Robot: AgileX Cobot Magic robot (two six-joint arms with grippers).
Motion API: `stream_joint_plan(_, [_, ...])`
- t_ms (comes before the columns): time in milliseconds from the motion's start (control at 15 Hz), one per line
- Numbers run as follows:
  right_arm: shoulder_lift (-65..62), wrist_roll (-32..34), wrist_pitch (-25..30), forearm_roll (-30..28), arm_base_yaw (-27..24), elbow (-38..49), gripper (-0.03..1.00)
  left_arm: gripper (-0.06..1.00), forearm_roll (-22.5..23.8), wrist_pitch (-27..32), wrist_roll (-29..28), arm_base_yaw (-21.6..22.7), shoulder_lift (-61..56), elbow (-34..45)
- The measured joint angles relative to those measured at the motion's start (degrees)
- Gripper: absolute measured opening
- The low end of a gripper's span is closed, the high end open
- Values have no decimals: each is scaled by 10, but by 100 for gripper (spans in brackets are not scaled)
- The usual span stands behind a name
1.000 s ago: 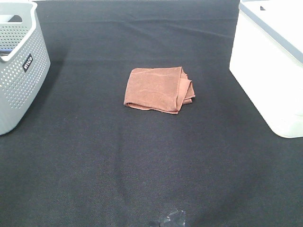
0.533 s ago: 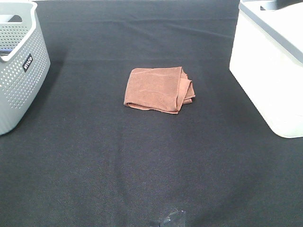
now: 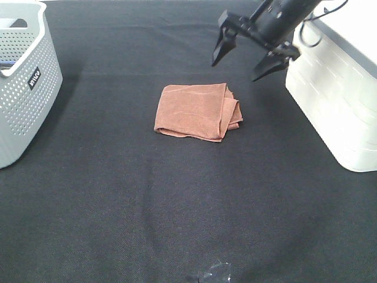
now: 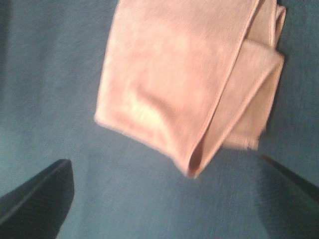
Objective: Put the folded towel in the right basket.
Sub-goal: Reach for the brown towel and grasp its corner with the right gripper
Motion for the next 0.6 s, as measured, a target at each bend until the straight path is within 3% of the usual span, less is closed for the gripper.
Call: stream_joint_plan(600, [144, 23, 22, -13, -22, -136, 92, 99, 0, 0, 0, 0, 0, 0])
